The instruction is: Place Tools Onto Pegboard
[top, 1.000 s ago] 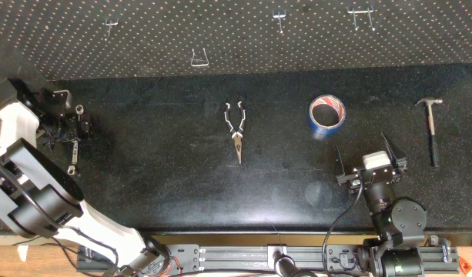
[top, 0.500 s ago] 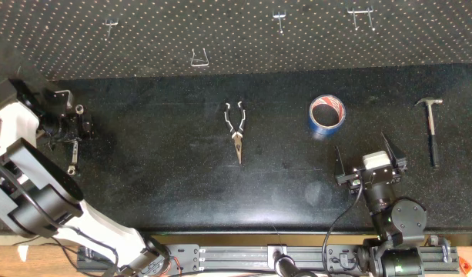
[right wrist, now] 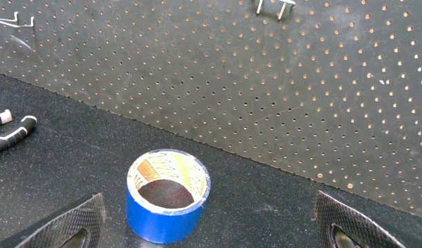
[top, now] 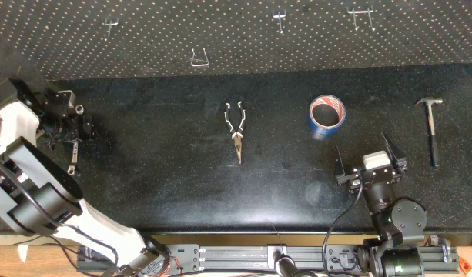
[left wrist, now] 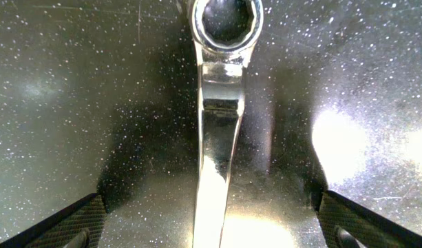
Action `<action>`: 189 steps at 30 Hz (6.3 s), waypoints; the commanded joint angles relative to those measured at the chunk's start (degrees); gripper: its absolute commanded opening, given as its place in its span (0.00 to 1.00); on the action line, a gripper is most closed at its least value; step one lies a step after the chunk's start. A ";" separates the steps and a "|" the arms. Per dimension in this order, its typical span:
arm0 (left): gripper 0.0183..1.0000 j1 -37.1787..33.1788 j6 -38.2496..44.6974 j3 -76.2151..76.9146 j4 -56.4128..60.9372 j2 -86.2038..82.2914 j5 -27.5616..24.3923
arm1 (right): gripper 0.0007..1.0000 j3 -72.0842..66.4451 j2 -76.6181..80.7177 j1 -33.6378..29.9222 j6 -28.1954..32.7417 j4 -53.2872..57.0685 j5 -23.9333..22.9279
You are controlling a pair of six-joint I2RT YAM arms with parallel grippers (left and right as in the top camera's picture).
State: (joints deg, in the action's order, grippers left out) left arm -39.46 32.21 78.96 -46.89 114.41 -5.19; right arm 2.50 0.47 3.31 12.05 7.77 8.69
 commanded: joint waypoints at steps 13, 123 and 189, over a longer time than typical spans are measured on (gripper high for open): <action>0.20 -0.24 0.83 1.14 -0.07 1.38 -2.64 | 0.98 -0.31 -0.37 -0.35 -1.07 0.11 -0.50; 1.00 68.17 -73.18 -4.26 -10.86 -16.70 8.70 | 0.98 -0.33 -0.37 -0.35 -1.07 0.11 -0.50; 1.00 66.95 -72.30 8.50 -6.38 5.25 7.82 | 0.98 -0.33 -0.35 -0.35 -1.07 0.11 -0.50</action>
State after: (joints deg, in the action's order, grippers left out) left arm 27.53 -38.85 86.41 -53.63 118.32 1.45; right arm 2.50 0.47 3.27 12.03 7.77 8.29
